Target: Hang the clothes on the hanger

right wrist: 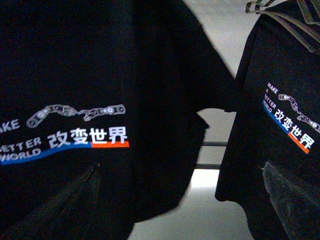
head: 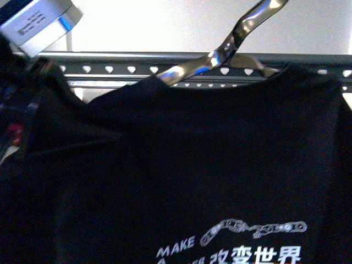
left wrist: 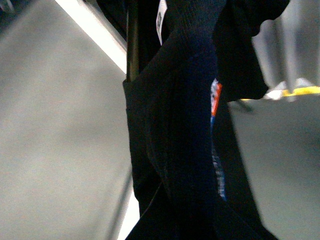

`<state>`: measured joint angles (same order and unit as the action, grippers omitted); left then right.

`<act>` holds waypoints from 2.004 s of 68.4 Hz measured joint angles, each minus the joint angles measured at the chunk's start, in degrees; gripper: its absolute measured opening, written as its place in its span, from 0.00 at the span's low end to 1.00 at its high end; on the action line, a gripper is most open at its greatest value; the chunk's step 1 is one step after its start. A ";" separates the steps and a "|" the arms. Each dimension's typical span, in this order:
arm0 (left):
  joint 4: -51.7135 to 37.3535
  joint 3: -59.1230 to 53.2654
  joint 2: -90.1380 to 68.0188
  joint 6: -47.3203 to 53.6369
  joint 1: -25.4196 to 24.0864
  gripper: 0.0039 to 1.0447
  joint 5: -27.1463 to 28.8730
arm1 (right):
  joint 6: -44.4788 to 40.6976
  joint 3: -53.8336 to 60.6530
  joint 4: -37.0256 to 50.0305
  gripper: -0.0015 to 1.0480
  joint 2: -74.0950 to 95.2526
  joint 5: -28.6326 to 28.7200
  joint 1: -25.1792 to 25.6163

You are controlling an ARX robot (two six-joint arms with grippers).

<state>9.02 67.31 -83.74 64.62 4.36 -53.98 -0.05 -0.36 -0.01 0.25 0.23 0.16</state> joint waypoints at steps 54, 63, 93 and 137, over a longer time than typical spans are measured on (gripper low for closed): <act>-8.33 8.33 -6.93 12.98 6.64 0.04 5.68 | 5.16 -5.14 -3.54 0.93 11.26 26.67 11.08; -8.33 8.33 -6.93 13.05 6.84 0.04 5.55 | -1.70 -19.82 8.15 0.93 32.79 45.79 23.93; -8.33 8.35 -6.95 13.09 6.58 0.04 5.60 | -93.11 -62.40 -20.39 0.93 66.12 41.55 8.76; -8.33 8.35 -6.95 13.11 6.67 0.04 5.70 | -83.65 -77.26 -14.27 0.56 85.07 31.93 6.78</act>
<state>0.69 75.66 -90.70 77.73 11.03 -48.27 -83.70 -77.62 -14.28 85.32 32.16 6.94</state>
